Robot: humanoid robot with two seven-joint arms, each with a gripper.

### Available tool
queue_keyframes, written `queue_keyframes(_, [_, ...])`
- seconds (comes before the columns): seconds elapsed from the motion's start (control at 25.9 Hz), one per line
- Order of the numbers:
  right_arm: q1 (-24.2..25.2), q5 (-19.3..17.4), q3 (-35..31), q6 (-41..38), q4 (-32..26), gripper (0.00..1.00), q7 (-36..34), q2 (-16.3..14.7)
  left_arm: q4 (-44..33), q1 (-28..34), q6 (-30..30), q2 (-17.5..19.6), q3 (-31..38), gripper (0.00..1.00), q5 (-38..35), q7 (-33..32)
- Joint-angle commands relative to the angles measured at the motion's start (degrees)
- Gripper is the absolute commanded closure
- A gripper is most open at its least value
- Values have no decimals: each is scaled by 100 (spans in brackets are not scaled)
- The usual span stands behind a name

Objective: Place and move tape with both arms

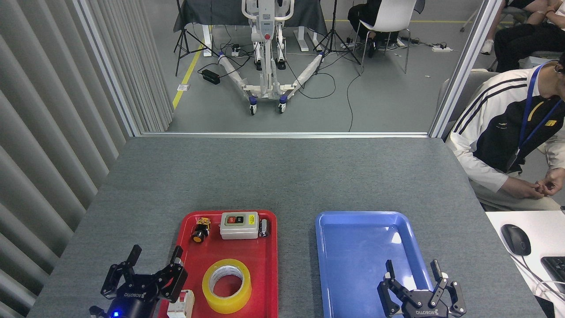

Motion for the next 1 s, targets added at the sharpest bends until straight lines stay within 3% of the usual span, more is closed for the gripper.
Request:
queue_keyframes(0.0, [17,0,0,6,-1,0,57,10,0,2,5,-9,0,0,0,12])
queue_keyframes(0.97, [88,0,-53,-3,-28,0,57,-7,-18,2,-22,-88,0,0,9,47])
